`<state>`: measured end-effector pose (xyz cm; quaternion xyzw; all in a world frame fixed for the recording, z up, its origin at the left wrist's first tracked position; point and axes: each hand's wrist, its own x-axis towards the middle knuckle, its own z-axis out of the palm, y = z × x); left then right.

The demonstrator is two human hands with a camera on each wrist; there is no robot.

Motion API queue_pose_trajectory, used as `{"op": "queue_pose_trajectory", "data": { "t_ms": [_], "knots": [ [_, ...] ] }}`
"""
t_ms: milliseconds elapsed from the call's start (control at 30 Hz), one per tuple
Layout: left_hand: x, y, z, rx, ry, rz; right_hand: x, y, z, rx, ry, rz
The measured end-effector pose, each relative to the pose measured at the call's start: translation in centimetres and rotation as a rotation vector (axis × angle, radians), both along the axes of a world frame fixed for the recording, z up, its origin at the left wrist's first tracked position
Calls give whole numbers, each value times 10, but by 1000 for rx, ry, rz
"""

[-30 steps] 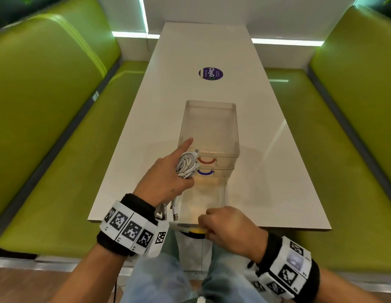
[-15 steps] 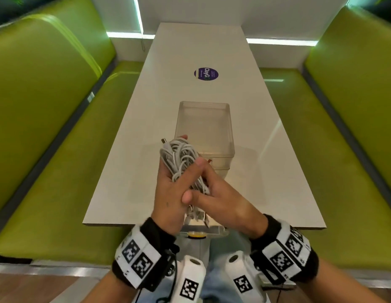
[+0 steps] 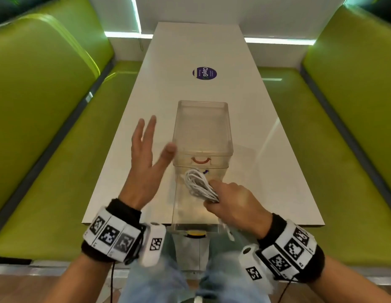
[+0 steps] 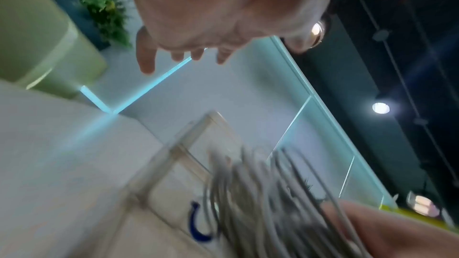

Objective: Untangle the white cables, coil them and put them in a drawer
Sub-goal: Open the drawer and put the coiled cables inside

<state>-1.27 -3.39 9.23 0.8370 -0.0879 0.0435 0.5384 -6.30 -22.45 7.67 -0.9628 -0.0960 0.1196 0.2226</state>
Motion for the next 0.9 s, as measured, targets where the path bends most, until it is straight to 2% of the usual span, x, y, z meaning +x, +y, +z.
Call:
{"op": "queue_pose_trajectory", "data": {
  "t_ms": [67,133,200,300,400,533,633,833,900],
  "knots": [
    [12,1,-1,189,-16,-109,3,2,-9,-347,-25,84],
    [20,-3,-11,320,11,-230,6,11,-13,-502,-8,143],
    [22,-5,-20,330,30,-268,12,20,-14,-550,19,133],
    [25,-7,-27,287,-46,-184,20,33,-15,-598,92,76],
    [25,-12,-26,357,-82,-136,29,46,-21,-641,193,3],
    [22,-14,-27,359,-81,-155,39,55,-33,-613,194,-56],
    [24,-14,-28,338,-94,-144,43,50,-35,-450,188,-48],
    [27,-13,-26,355,-74,-130,35,20,-25,-154,478,11],
    [26,-13,-26,348,-66,-132,25,8,-21,-134,450,87]
  ]
}}
